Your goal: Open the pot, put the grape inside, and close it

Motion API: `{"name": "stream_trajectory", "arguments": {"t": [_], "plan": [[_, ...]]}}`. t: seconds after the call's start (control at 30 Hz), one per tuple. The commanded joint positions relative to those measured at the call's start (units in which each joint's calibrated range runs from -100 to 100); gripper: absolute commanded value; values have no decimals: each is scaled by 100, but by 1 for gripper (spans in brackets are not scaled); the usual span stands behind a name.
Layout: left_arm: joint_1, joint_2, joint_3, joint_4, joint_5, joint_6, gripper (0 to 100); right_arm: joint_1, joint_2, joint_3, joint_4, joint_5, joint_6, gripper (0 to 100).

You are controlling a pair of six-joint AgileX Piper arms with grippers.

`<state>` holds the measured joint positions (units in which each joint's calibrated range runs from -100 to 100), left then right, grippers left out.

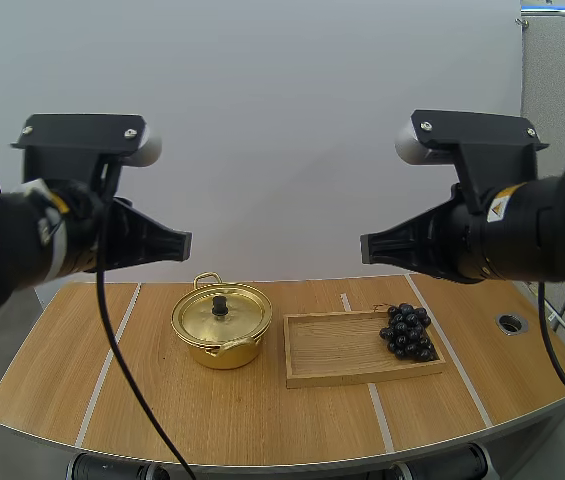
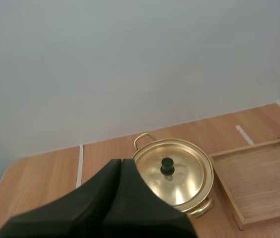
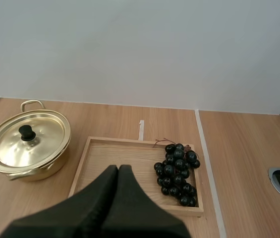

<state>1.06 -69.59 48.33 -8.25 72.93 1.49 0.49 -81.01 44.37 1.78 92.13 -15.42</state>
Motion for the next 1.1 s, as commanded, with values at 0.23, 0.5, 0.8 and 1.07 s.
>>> {"name": "stream_trajectory", "arguments": {"t": [0.23,0.5,0.8,1.07], "plan": [[11,1120,-23,-86,-199,18,34,-19,531,-57,-33,-97,-24,14],[11,1120,-23,-94,-117,18,100,-19,531,-57,48,-266,-24,100],[11,1120,-23,-122,513,58,100,-19,531,-57,48,-29,369,100],[11,1106,-23,1,451,95,100,-19,531,-57,-76,-29,368,100]]}}
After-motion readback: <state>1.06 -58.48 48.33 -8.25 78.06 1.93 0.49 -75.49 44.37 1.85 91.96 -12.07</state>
